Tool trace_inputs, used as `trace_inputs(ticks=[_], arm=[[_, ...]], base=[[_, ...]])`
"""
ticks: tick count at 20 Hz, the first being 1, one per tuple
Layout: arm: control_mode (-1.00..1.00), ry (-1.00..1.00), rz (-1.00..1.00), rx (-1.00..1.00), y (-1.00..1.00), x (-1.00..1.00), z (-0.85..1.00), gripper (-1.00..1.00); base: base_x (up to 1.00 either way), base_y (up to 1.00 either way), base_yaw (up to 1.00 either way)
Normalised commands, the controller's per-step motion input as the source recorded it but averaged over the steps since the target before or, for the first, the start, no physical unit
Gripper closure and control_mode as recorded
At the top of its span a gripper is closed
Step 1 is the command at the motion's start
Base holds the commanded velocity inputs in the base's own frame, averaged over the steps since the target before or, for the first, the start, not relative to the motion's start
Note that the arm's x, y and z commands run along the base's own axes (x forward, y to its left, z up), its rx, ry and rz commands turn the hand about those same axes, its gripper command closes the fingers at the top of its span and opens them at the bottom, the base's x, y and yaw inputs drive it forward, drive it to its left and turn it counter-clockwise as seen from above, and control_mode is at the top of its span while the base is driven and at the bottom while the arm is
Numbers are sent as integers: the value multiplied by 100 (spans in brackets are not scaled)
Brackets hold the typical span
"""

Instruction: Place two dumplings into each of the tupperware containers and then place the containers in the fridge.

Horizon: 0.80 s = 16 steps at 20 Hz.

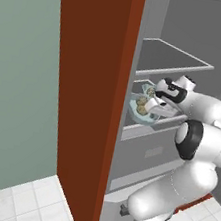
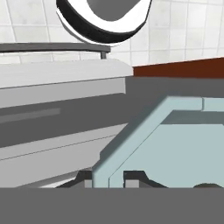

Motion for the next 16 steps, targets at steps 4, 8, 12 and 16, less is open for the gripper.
trace_inputs(ticks=[4, 8, 12, 16], arm=[[-100, 1, 7, 0, 0, 58, -21, 100], [-100, 2, 6, 0, 0, 61, -42, 100], [-100, 1, 6, 1, 0, 59, -36, 100], [-100, 0, 8, 3, -17, 59, -38, 100]], base=[[0, 0, 0], [0, 0, 0], [0, 0, 0], [0, 0, 0]])
